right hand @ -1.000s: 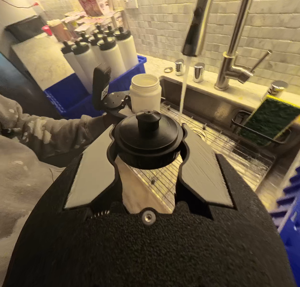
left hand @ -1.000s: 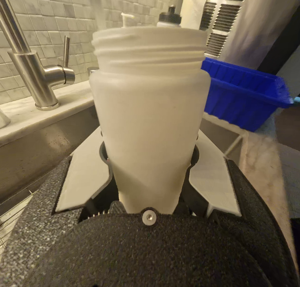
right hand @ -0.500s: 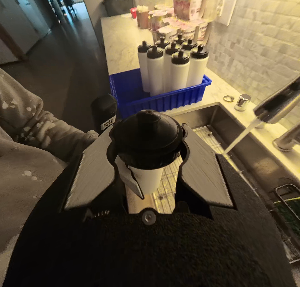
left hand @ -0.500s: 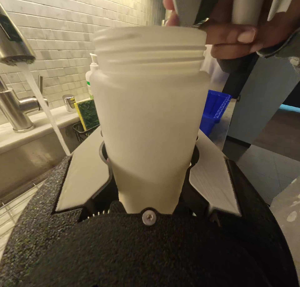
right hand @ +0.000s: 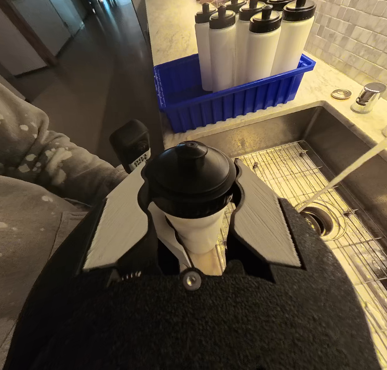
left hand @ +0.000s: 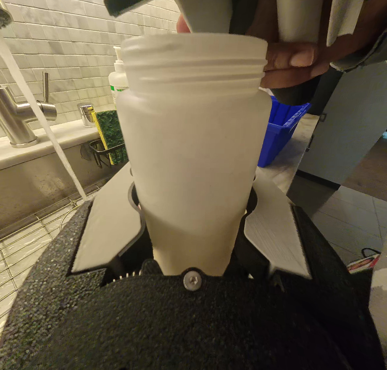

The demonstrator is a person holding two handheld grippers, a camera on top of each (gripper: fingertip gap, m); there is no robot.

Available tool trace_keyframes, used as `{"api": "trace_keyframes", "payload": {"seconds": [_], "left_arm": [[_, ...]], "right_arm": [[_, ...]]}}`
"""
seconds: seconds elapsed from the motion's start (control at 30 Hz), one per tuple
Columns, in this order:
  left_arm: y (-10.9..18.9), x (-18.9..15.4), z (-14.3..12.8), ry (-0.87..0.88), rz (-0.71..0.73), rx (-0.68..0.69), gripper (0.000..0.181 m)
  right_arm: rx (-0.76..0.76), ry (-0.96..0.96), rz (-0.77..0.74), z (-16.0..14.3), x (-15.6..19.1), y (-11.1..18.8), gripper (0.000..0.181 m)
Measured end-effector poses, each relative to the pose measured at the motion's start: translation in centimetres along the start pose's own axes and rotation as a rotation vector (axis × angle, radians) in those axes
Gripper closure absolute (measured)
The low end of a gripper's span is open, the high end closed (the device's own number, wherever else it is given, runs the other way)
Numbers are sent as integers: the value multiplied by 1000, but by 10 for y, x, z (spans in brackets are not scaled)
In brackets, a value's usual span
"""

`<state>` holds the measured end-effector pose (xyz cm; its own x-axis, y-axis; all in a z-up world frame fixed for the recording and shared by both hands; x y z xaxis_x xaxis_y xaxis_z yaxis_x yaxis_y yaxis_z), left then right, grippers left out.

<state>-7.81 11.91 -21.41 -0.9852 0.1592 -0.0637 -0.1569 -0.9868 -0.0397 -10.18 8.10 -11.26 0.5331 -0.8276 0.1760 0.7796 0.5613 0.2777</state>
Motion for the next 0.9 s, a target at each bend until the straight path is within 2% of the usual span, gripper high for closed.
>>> {"api": "trace_keyframes", "payload": {"seconds": [0.23, 0.6, 0.9], "left_arm": [[5, 0, -1, 2, -23, -24, 78], [11, -10, -10, 32, -88, 72, 75], [12, -11, -12, 28, -71, 113, 75]], "right_arm": [[11, -2, 12, -10, 9, 0, 104], [-56, -8, -68, -19, 15, 17, 103], [-87, 72, -10, -16, 21, -10, 103]]}}
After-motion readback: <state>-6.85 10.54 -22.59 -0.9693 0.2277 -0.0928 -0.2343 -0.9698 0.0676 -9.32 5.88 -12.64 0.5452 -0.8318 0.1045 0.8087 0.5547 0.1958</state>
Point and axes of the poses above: each gripper's, where its closed fingertips meet, y back along the fingers, z out of its top, x = y × z across the jaws, the point moved 1 cm from there along y, back along the fingers, and after that the axes turned 7 degrees about -x, right-handed, at the moved point
